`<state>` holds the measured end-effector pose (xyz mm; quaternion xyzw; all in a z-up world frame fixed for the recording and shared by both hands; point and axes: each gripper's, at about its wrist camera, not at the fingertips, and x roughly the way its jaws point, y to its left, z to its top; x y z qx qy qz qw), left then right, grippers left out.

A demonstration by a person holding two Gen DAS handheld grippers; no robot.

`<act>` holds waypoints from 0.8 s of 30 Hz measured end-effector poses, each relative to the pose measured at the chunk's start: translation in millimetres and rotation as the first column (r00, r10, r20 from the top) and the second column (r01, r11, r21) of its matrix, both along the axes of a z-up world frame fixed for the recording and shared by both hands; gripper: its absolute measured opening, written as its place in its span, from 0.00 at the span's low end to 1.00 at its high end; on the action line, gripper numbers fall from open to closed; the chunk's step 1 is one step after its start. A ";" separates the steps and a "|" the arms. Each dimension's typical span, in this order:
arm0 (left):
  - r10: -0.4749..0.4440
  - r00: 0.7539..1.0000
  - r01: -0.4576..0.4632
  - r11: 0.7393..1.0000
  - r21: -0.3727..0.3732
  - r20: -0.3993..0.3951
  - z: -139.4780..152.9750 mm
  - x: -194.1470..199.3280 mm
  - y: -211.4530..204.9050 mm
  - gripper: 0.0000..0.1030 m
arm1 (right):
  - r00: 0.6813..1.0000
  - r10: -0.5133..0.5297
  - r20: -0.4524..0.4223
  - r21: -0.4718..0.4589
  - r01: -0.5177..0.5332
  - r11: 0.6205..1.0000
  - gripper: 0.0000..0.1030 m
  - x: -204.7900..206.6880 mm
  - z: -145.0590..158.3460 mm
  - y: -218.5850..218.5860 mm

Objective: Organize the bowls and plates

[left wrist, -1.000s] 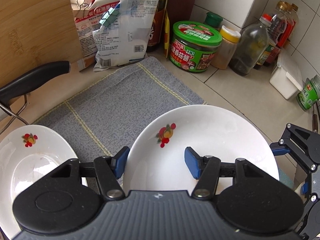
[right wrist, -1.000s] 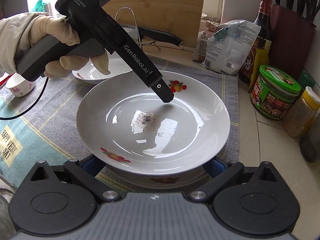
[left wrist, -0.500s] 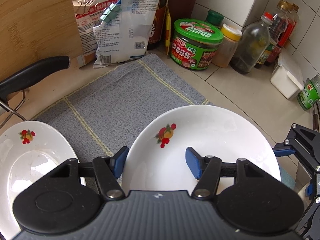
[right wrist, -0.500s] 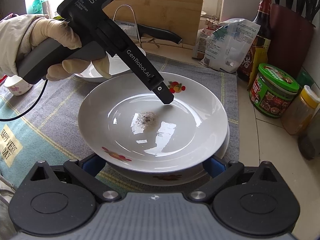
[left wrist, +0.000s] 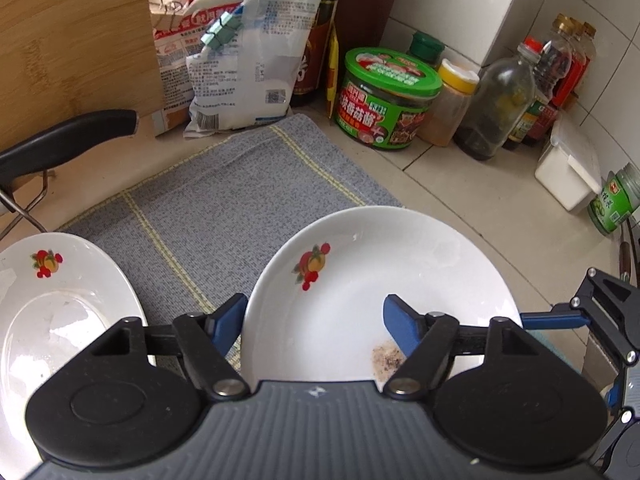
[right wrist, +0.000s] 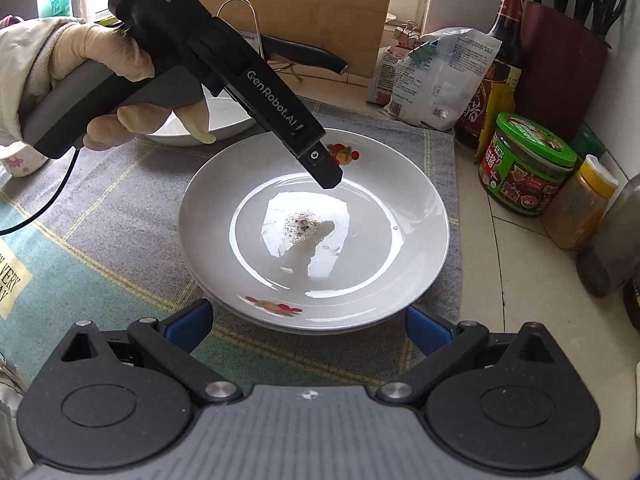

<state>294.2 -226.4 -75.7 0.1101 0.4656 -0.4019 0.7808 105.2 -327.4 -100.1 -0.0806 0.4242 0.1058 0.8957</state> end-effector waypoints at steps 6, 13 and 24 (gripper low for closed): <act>0.059 0.990 -0.055 0.998 -0.029 0.130 22.5 -22.5 19.1 0.93 | 0.999 -0.018 0.027 0.008 0.018 1.000 1.00 -9.3 11.0 -3.2; 0.206 0.952 -0.200 0.979 -0.050 0.227 42.0 -53.5 62.5 0.95 | 0.996 -0.082 0.019 0.033 0.082 0.996 1.00 -15.9 17.2 -3.6; 0.250 0.905 -0.286 0.957 0.056 0.345 47.3 -84.7 152.9 0.95 | 0.991 -0.135 0.022 0.038 0.135 0.990 1.00 3.1 37.2 49.6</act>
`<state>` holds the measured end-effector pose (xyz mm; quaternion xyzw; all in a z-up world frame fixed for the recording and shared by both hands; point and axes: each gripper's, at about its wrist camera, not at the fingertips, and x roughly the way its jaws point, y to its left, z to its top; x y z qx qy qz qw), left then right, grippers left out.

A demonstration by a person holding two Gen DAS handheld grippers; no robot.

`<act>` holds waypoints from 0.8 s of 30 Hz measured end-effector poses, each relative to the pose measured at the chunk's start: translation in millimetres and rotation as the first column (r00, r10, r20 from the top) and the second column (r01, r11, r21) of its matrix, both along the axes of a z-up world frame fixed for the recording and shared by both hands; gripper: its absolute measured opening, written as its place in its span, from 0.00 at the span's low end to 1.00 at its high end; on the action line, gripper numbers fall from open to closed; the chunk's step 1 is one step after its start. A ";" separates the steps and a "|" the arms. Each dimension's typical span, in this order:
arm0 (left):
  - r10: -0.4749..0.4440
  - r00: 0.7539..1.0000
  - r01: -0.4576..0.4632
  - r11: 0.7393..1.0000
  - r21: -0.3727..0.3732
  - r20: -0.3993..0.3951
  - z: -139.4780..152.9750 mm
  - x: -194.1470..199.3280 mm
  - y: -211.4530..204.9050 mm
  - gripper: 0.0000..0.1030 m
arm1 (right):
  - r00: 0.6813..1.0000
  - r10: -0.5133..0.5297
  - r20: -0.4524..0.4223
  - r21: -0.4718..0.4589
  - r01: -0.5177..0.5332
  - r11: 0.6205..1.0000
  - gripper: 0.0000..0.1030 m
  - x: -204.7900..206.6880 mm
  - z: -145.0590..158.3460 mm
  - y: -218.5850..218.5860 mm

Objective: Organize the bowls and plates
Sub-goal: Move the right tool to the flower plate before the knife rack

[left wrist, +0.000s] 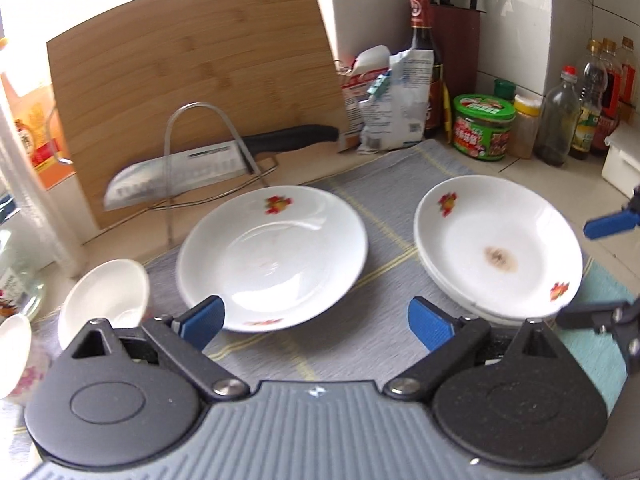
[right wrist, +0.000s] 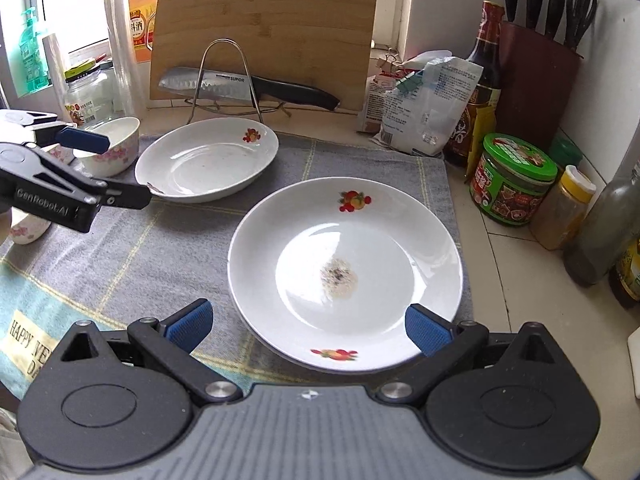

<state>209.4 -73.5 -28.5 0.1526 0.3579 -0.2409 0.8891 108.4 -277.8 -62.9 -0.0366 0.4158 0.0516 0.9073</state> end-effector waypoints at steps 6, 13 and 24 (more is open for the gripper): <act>0.037 0.999 -0.037 0.999 -0.006 0.001 2.9 5.6 32.5 0.95 | 0.999 0.040 -0.007 -0.026 -0.040 0.999 1.00 28.8 12.7 34.2; 0.141 0.990 -0.140 0.990 0.020 -0.031 -7.6 18.9 33.6 0.95 | 0.983 0.184 0.000 0.031 -0.184 0.982 1.00 82.9 21.0 38.2; 0.191 0.977 -0.186 0.981 0.058 -0.094 -30.0 49.2 24.3 0.95 | 0.940 0.334 -0.065 0.068 -0.330 0.942 1.00 183.4 9.2 43.2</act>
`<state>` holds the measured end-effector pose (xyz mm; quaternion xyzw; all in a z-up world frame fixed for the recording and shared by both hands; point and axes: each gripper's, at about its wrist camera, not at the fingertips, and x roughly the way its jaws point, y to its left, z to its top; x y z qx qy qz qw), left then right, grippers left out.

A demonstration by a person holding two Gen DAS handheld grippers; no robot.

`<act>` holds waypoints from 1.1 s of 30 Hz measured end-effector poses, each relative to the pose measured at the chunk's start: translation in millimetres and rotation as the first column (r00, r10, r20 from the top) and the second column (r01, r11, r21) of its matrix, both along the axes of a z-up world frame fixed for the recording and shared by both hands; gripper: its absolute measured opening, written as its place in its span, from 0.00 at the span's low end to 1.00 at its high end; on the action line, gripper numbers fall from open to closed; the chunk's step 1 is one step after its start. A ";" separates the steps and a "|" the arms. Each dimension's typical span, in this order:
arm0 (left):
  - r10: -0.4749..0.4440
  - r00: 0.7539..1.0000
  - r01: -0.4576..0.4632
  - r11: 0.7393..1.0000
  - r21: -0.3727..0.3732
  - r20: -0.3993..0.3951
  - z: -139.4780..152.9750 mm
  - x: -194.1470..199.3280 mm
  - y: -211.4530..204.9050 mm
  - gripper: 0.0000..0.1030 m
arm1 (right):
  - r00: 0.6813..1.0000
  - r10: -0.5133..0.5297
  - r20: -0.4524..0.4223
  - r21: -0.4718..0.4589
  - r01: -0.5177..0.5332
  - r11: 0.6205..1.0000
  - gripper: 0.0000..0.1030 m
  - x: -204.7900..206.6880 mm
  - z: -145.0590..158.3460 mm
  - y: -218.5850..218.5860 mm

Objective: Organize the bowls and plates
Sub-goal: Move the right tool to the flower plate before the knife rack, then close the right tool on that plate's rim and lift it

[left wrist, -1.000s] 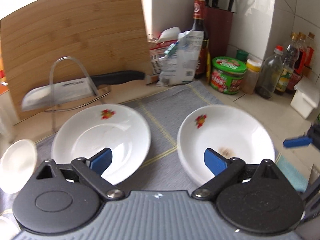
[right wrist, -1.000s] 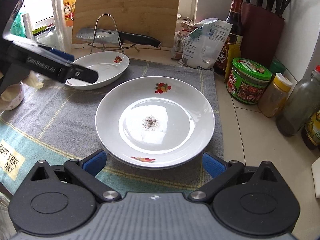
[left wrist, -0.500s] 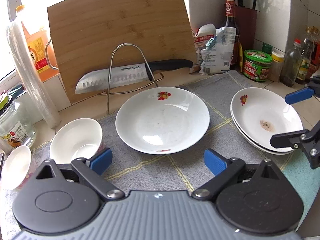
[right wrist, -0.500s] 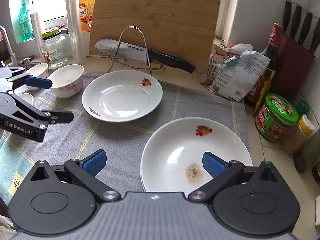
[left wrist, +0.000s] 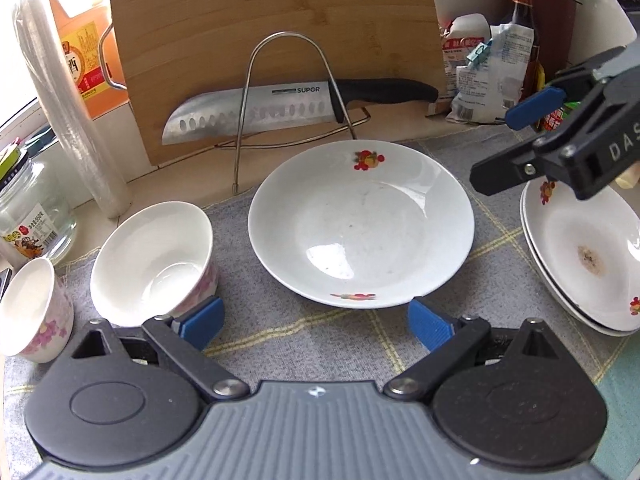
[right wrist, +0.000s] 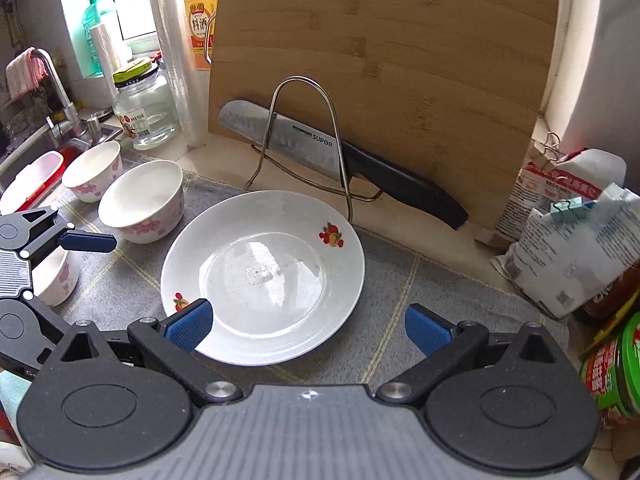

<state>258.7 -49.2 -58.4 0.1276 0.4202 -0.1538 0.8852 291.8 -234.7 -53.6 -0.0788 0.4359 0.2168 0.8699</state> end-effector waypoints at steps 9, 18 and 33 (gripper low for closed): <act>-0.065 0.993 0.061 0.997 -0.046 -0.095 -19.0 20.7 -0.3 0.97 | 0.993 0.000 -0.119 0.034 0.004 0.999 1.00 51.5 -27.9 0.3; -0.133 0.983 0.130 0.991 -0.037 -0.125 -27.3 27.9 -5.7 0.97 | 0.983 0.020 -0.181 0.088 -0.004 0.996 1.00 87.7 -47.0 4.4; -0.230 0.962 0.233 0.972 0.002 -0.146 -33.5 43.8 -12.4 0.97 | 0.968 0.087 -0.236 0.143 -0.054 0.988 0.85 119.0 -60.4 15.9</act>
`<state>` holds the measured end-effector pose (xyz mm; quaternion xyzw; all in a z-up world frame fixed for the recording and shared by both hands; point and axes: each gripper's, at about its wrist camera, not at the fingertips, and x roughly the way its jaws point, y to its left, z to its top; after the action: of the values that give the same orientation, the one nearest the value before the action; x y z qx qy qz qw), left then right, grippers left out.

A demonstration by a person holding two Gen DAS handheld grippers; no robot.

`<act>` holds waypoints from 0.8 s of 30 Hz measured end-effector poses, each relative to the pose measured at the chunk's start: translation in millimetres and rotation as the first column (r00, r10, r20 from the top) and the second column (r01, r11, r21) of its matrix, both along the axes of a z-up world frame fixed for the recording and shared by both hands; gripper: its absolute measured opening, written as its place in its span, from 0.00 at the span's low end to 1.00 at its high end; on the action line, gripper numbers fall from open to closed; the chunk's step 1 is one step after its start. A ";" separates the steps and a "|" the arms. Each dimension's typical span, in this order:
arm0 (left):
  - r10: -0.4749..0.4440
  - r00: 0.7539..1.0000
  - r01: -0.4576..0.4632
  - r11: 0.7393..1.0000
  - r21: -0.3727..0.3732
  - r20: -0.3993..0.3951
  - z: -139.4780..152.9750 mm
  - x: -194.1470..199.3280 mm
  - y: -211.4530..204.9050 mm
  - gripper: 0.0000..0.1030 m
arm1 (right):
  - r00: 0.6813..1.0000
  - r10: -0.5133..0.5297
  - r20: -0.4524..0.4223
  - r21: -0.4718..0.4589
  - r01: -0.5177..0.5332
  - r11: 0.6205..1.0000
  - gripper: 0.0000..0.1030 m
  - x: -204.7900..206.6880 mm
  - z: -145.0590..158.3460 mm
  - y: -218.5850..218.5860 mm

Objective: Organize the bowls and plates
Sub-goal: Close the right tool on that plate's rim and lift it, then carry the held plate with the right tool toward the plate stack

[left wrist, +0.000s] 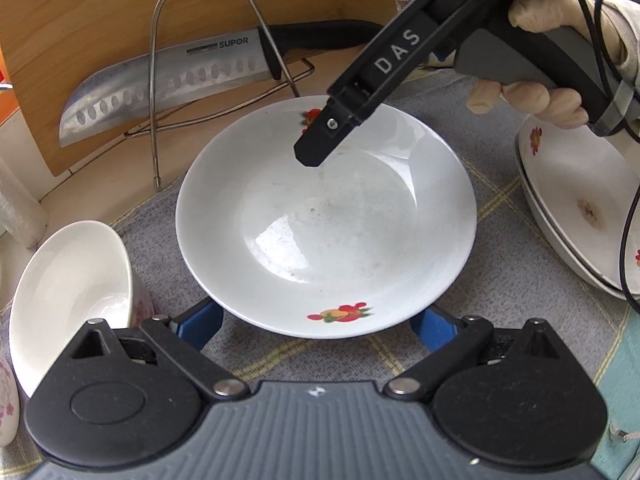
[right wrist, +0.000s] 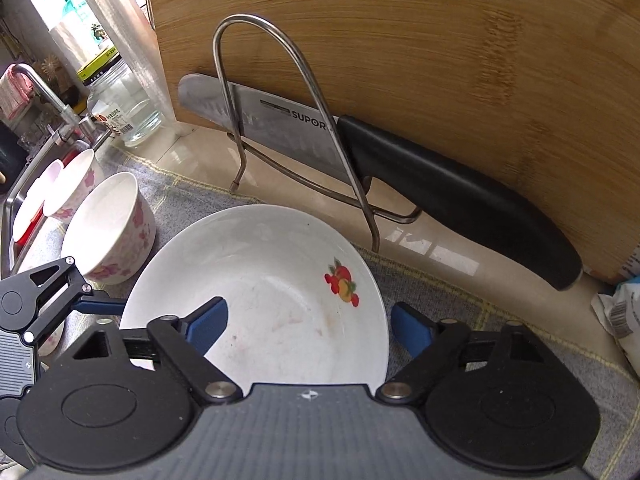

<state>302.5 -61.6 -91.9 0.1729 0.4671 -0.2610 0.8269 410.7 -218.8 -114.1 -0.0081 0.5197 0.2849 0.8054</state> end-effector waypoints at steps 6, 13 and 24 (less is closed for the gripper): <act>-0.023 1.000 0.023 0.999 0.028 0.008 -3.9 4.1 -5.2 0.97 | 1.000 0.009 -0.006 0.015 -0.009 1.000 0.82 7.5 -2.4 1.1; -0.010 1.000 0.009 0.999 0.033 0.017 -5.2 4.8 -7.0 0.97 | 0.999 0.039 0.003 0.016 -0.039 0.999 0.79 7.7 -1.1 4.6; 0.001 1.000 -0.002 1.000 0.024 0.017 -5.9 5.1 -7.3 0.98 | 0.988 0.153 -0.026 0.035 -0.152 0.988 0.79 15.8 -4.5 3.6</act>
<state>307.6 -68.9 -97.8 0.1850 0.4631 -0.2532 0.8290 426.5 -215.1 -118.6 -0.0303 0.5243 0.3545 0.7737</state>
